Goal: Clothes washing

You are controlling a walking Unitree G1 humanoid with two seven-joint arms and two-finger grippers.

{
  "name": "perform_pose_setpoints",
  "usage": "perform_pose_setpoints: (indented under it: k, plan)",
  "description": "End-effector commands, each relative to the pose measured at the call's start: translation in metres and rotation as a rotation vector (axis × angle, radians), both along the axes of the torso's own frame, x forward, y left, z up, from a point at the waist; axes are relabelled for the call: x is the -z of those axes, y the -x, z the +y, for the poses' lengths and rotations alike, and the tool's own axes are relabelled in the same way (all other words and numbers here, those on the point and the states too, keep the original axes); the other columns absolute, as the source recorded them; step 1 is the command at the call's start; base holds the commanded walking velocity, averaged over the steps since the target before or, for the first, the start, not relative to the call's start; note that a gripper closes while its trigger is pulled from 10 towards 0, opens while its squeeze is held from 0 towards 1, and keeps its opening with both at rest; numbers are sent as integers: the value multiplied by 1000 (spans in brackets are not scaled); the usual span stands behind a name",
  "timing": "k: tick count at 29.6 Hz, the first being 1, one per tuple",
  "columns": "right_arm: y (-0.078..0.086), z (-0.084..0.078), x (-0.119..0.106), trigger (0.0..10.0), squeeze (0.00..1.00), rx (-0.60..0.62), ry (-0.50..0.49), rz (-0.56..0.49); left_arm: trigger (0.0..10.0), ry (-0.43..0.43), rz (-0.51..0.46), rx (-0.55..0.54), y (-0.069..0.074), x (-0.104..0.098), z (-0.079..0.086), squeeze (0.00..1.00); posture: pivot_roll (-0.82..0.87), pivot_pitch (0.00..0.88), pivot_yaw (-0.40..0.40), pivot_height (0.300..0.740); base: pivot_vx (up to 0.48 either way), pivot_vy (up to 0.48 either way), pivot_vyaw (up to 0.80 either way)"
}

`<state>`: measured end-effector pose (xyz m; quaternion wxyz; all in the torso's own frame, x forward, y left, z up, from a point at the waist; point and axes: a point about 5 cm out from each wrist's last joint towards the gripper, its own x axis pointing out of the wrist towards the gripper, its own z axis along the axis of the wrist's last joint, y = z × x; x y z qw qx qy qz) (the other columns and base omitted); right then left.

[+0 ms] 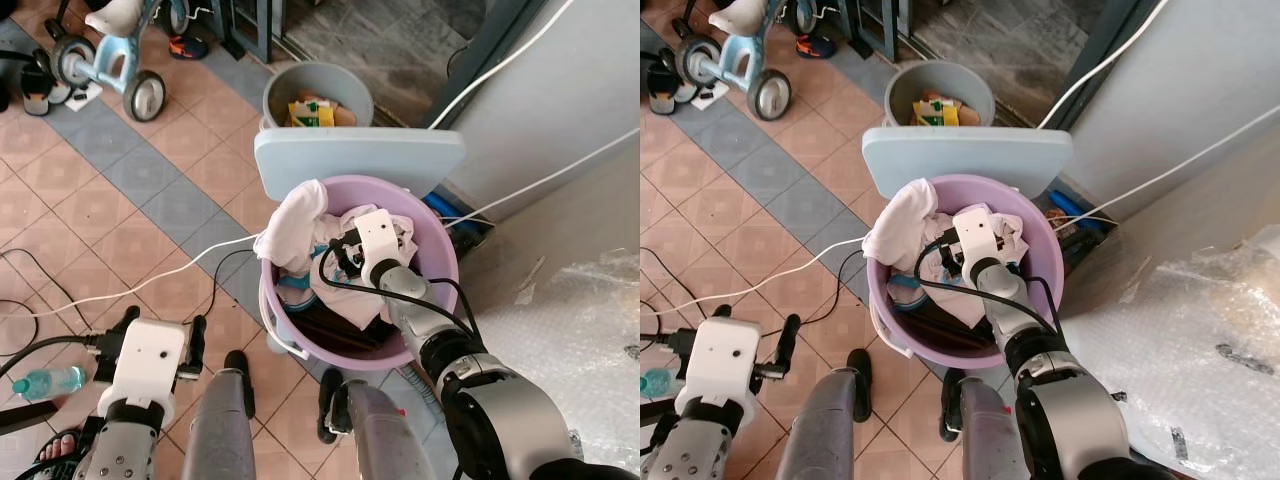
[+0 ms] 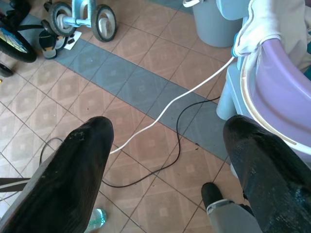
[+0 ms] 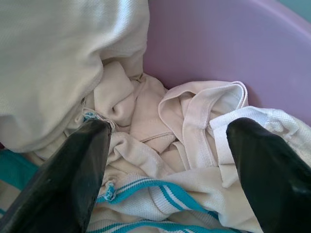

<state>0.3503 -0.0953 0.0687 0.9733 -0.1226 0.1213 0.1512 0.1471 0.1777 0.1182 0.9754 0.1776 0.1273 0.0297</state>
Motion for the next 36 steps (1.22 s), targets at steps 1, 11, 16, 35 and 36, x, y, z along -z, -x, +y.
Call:
perform_pose_setpoints:
  k: [1,11,16,35,36]
  plan:
    - [7,-11,12,10000,1000,30,99,11,10000,0,15,-6,7,-3,-2,0,277,471,-129,740,0,0,0]
    - [21,-13,40,4078,0,61,119,199,10000,17,17,-54,22,-12,-5,0,324,528,-162,740,0,0,0]
    - [26,3,44,0,0,10,52,235,10000,22,28,-68,28,-11,-5,0,335,534,-166,740,0,0,0]
    - [31,2,51,0,0,21,65,298,10000,2,39,-87,25,-10,-1,0,333,514,-166,740,0,0,0]
    - [30,2,51,0,0,25,61,297,10000,2,39,-87,25,-10,-1,0,333,514,-166,740,0,0,0]
